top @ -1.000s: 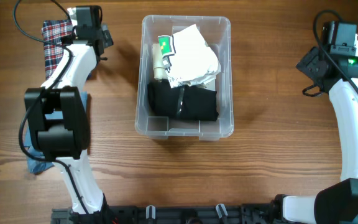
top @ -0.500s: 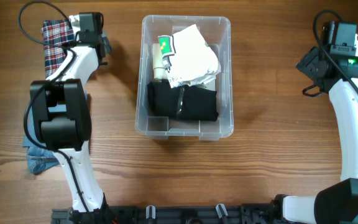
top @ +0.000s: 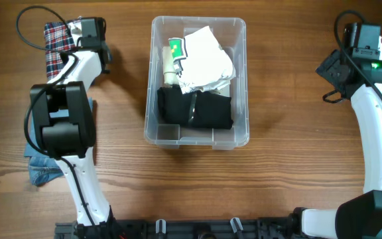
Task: Pack container
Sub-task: 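Close the left gripper on the plaid garment and lift it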
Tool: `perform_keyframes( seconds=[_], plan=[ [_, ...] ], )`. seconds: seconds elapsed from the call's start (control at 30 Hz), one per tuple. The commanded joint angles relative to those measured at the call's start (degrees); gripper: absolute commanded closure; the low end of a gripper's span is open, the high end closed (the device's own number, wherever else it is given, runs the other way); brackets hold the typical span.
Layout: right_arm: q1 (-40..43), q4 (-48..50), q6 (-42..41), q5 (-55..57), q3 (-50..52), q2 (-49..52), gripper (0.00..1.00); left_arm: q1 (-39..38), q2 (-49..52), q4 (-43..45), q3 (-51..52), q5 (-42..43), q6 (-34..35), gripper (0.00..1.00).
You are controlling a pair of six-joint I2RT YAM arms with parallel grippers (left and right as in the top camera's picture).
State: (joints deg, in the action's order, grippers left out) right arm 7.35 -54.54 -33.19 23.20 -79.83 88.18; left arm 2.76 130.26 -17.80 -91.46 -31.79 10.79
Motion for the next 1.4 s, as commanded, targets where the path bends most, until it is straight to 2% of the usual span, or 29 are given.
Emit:
perform_keyframes(
  seconds=[0.0, 0.7, 0.73, 0.97, 1.1, 1.23, 1.37],
  plan=[
    [0.28, 0.17, -0.2, 0.76, 0.59, 0.48, 0.0, 1.95, 1.88, -1.27, 0.07, -2.62, -0.04, 0.0],
    [0.28, 0.17, -0.2, 0.74, 0.59, 0.48, 0.0, 3.19, 1.88, -0.07, 0.07, -0.17, -0.02, 0.0],
    [0.28, 0.17, -0.22, 0.74, 0.59, 0.48, 0.0, 3.19, 1.88, -0.26, 0.07, -0.17, -0.02, 0.11],
    [0.28, 0.17, -0.2, 0.74, 0.59, 0.48, 0.0, 3.08, 1.88, -0.66, 0.07, -0.17, -0.02, 0.56],
    [0.28, 0.17, -0.22, 0.74, 0.59, 0.48, 0.0, 3.08, 1.88, -1.11, 0.04, -0.22, -0.04, 0.66],
    [0.28, 0.17, -0.22, 0.74, 0.59, 0.48, 0.0, 3.04, 1.38, -1.73, 0.04, -0.22, -0.02, 0.8],
    [0.28, 0.22, -0.22, 0.74, 0.59, 0.48, 0.0, 2.58, -0.79, -3.13, 0.04, -0.46, -0.04, 0.88]
  ],
)
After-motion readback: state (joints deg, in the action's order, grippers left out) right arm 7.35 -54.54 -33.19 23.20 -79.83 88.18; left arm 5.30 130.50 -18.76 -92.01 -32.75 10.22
